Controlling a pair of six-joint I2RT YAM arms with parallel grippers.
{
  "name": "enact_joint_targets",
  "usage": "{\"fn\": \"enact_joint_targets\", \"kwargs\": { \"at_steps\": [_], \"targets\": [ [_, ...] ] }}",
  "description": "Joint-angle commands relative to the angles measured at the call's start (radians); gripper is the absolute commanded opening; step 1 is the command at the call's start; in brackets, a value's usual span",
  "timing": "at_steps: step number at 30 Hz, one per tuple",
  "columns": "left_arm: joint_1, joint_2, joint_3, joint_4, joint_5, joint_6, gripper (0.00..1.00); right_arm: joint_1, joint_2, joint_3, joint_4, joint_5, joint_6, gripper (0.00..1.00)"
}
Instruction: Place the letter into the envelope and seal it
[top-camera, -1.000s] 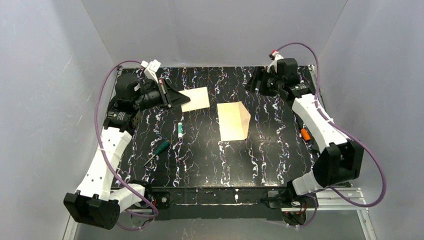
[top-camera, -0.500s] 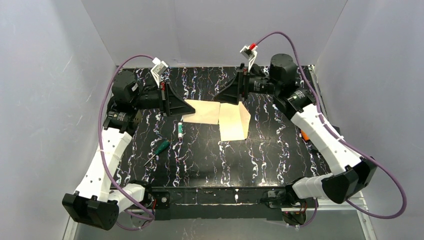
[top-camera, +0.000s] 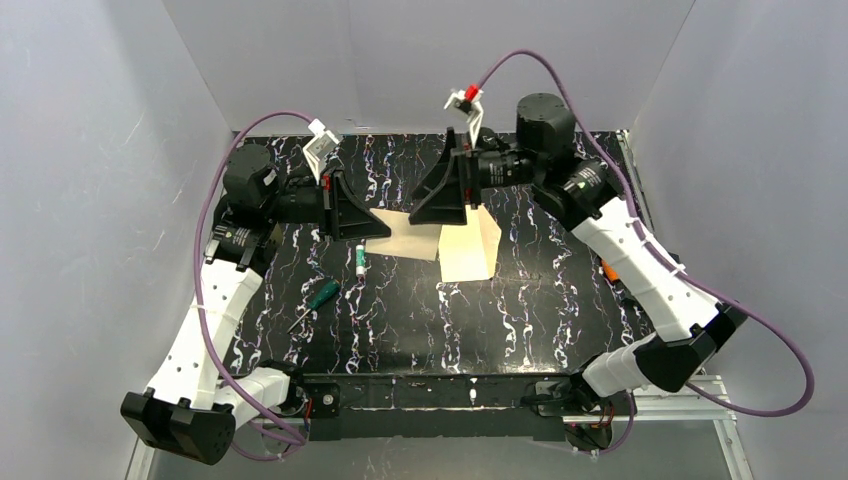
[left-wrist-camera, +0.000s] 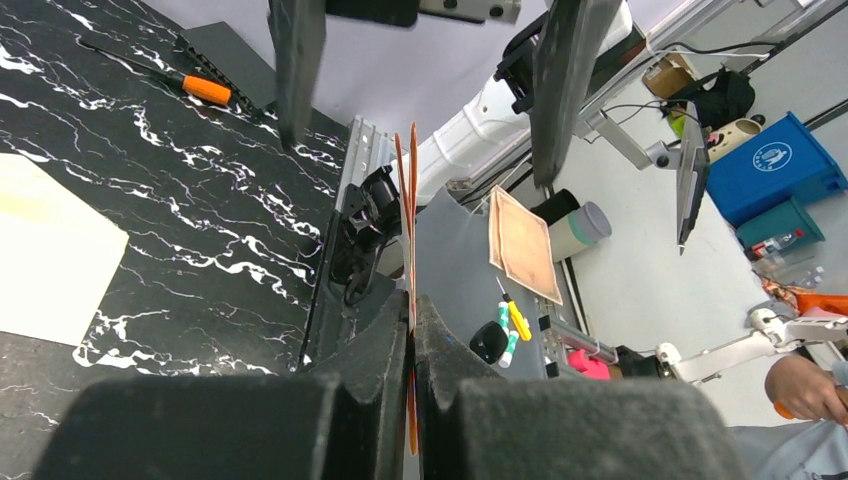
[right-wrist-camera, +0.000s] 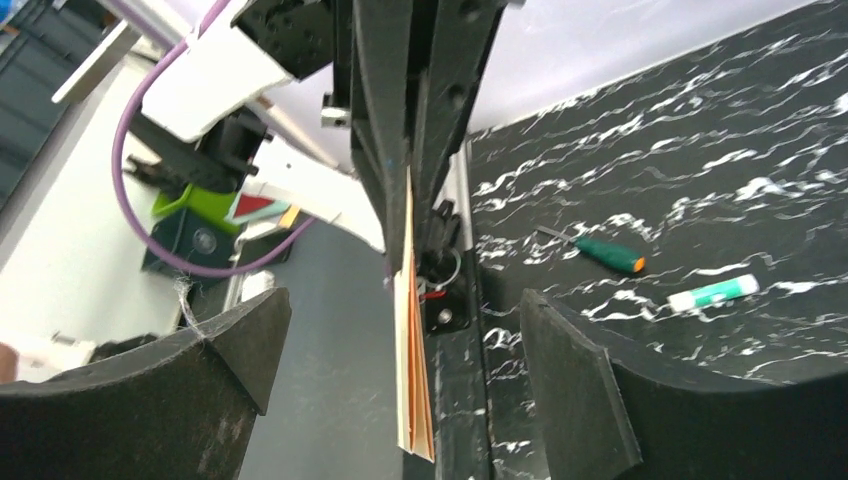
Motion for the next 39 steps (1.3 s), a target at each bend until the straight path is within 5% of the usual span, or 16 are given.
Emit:
{"fn": "enact_joint_targets", "kwargs": {
  "at_steps": [1, 11, 16, 18, 20, 23, 28, 33, 39],
  "targets": [
    [-0.005, -0.014, 0.029, -0.014, 0.033, 0.038, 0.00, 0.028, 0.030, 0.061, -0.120, -0.073, -0.061, 0.89],
    [-0.004, -0.011, 0.077, -0.084, 0.040, 0.126, 0.00, 0.042, 0.068, 0.092, -0.149, -0.151, -0.050, 0.43],
    [-0.003, -0.020, 0.108, -0.033, -0.004, 0.111, 0.00, 0.042, 0.039, 0.054, 0.045, -0.202, 0.068, 0.03],
    [-0.003, -0.015, 0.139, -0.050, -0.042, 0.111, 0.20, 0.042, 0.020, 0.040, 0.122, -0.177, 0.110, 0.01],
    [-0.003, -0.016, 0.170, -0.071, -0.140, 0.110, 0.73, 0.040, -0.007, 0.041, 0.153, -0.065, 0.105, 0.01],
    [-0.003, -0.040, 0.163, -0.014, -0.334, 0.035, 0.93, 0.041, -0.080, -0.024, 0.348, 0.175, 0.177, 0.01],
    [-0.003, -0.036, 0.082, 0.315, -0.447, -0.340, 0.95, 0.041, -0.164, -0.236, 0.768, 0.403, 0.405, 0.01],
    [-0.005, -0.018, 0.013, 0.590, -0.538, -0.580, 0.87, 0.041, -0.146, -0.276, 0.896, 0.468, 0.498, 0.01],
    [-0.004, 0.019, 0.026, 0.707, -0.533, -0.664, 0.63, 0.041, -0.114, -0.280, 0.929, 0.484, 0.541, 0.01]
  ]
}}
